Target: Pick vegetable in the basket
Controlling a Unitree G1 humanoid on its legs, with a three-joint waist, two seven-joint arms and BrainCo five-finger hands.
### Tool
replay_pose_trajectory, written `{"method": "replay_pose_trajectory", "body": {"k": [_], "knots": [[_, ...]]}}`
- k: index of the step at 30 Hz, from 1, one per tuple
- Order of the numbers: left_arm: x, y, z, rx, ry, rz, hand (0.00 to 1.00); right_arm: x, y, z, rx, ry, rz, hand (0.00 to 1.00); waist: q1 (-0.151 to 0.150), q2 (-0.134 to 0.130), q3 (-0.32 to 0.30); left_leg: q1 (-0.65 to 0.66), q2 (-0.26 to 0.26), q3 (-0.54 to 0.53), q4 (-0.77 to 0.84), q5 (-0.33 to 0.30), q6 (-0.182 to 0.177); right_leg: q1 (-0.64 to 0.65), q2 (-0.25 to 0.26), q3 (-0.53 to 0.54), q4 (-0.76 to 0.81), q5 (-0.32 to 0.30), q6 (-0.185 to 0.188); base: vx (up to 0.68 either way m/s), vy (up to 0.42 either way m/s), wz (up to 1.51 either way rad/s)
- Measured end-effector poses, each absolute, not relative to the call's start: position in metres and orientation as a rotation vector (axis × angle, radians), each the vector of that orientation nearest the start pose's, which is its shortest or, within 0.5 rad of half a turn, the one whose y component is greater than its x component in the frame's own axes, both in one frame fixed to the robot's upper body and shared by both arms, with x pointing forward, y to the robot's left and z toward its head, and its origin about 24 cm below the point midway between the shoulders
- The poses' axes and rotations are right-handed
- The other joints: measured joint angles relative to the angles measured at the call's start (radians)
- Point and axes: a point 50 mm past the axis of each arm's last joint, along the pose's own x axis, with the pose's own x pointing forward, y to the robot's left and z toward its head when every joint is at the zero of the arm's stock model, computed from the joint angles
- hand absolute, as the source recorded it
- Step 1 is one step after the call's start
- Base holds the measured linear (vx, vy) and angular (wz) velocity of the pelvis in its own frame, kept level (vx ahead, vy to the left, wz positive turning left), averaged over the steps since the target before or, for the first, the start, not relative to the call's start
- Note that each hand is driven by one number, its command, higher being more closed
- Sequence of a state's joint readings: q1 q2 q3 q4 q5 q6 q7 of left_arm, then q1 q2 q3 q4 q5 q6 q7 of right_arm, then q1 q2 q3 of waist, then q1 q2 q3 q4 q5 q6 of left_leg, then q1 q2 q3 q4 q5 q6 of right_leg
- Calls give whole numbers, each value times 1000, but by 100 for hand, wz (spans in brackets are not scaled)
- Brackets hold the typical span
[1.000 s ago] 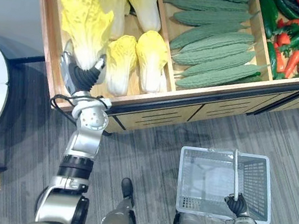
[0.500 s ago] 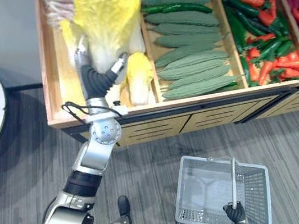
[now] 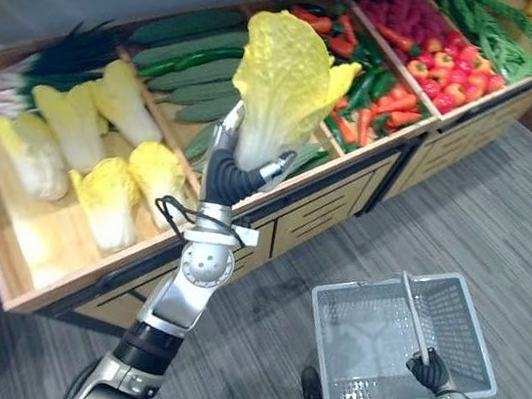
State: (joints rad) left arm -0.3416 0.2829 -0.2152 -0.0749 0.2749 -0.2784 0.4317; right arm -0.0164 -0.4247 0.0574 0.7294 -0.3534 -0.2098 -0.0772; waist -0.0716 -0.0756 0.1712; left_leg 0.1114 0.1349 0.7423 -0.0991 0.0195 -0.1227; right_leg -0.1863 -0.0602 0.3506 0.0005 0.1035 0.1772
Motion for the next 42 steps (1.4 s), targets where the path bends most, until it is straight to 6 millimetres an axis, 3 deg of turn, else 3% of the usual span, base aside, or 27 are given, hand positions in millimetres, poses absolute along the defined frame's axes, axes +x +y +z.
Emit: {"method": "replay_pose_trajectory", "body": {"k": [7, 11, 17, 23, 31, 42], "knots": [[272, 96, 159, 344, -772, -186, 100, 218, -271, -41, -899, 414, 180, 100, -9, 1, -37, 104, 15, 204, 3, -52, -52, 1, 72, 176, 3, 15, 7, 58, -27, -83], [262, 74, 159, 281, -769, -364, 100, 229, -264, -18, -954, 310, 238, 100, -8, 6, -46, 122, 79, 302, 124, -123, -79, 10, 117, 231, 3, 29, -1, 34, -87, -63], [241, 40, 165, 265, -853, -600, 100, 252, -245, 22, -1069, 102, 355, 100, -8, 67, -82, 136, 196, 390, 325, -226, -112, 16, 174, 262, 6, 38, -13, -10, -33, -39], [224, 24, 162, 222, -852, -796, 100, 268, -243, 41, -1136, 37, 374, 100, -7, 73, -86, 131, 265, 422, 441, -285, -131, 9, 200, 267, 5, 37, -13, -59, -9, -15], [214, 17, 152, 290, -823, -984, 100, 275, -257, 62, -1238, 8, 377, 100, -13, 84, -101, 100, 313, 451, 525, -308, -126, -21, 206, 263, 4, 47, -23, -13, 3, -3], [208, 24, 126, 444, -749, -1116, 100, 282, -240, 89, -1259, -131, 467, 100, -41, 96, -106, 101, 318, 456, 544, -320, -121, -23, 205, 265, 4, 47, -23, -11, 18, -1]]}}
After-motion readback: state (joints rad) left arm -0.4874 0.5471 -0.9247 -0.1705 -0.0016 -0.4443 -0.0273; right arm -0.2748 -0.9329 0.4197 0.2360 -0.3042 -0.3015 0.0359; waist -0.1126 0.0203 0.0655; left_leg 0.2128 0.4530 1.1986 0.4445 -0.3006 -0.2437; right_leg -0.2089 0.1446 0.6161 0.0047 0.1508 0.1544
